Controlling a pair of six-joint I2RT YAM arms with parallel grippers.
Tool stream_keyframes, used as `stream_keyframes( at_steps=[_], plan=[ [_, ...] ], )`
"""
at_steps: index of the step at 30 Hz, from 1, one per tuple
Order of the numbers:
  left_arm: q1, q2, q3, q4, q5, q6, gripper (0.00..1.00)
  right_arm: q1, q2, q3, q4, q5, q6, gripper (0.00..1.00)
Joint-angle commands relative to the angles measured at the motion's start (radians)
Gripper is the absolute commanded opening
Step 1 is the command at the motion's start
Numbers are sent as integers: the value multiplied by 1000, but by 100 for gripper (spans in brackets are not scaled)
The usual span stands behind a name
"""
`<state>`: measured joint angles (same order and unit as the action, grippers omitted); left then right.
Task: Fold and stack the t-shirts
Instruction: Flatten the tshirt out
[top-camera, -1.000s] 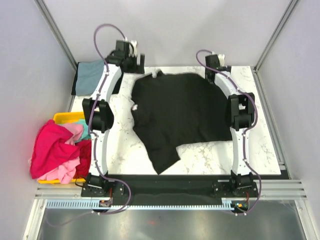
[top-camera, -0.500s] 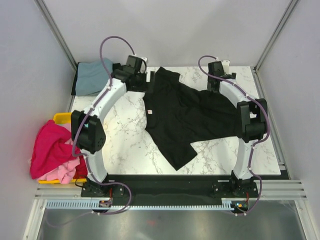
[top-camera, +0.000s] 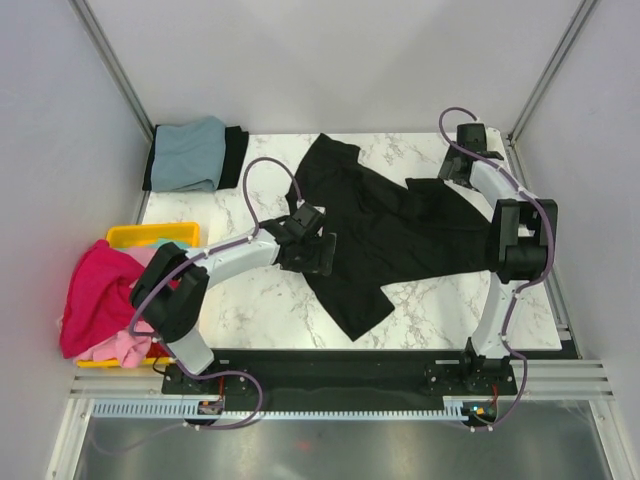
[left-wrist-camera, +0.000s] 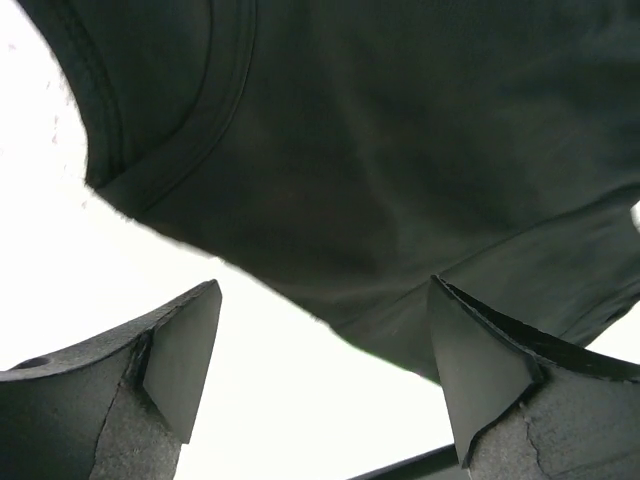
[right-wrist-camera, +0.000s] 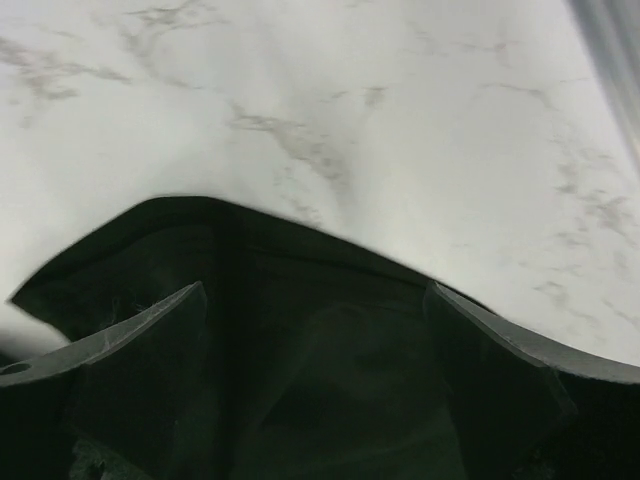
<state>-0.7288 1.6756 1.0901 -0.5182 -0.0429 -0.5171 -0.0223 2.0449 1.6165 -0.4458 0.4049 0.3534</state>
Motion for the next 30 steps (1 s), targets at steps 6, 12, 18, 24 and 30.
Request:
stream_keyframes(
  at_steps=[6, 12, 18, 24, 30],
  plan=[
    [-90, 10, -50, 239, 15, -155, 91, -4, 175, 210, 45, -308, 67, 97],
    [-136, 42, -143, 253, 23, -286, 91, 4, 241, 194, 61, -331, 76, 85],
    [-190, 137, -160, 279, 34, -311, 66, 16, 296, 197, 81, -360, 67, 37],
    [-196, 156, -170, 278, 18, -296, 2, 15, 314, 217, 76, -336, 58, 0],
    [-192, -116, -268, 121, -63, -302, 2, -2, 281, 264, 55, -216, 61, 0]
  ],
)
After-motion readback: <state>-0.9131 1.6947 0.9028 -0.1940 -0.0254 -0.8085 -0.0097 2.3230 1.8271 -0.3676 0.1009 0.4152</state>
